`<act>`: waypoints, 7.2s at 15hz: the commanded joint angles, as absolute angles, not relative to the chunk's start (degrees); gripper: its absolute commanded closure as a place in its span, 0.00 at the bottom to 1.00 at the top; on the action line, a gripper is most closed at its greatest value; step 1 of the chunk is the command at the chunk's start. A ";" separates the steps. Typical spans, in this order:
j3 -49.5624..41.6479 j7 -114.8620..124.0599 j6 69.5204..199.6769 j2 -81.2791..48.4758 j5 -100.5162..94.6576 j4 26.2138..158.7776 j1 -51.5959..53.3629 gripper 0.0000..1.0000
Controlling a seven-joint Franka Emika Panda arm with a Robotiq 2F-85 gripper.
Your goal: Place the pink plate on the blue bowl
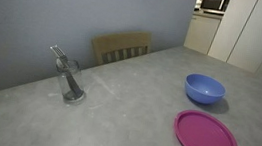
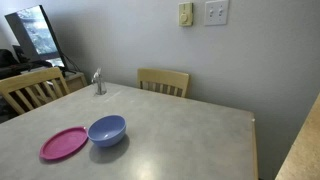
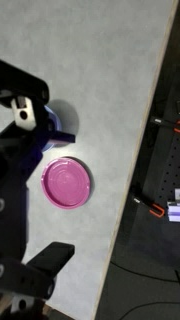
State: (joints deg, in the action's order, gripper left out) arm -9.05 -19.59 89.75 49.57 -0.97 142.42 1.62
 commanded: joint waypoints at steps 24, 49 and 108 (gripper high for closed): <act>0.82 16.14 128.25 30.47 23.36 145.46 0.09 0.00; 6.23 51.79 144.93 -1.67 21.43 138.09 3.81 0.00; 2.78 61.51 150.29 -29.27 21.12 125.26 10.96 0.97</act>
State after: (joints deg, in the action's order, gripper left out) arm 3.40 60.21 151.24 -28.74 22.16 125.70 10.35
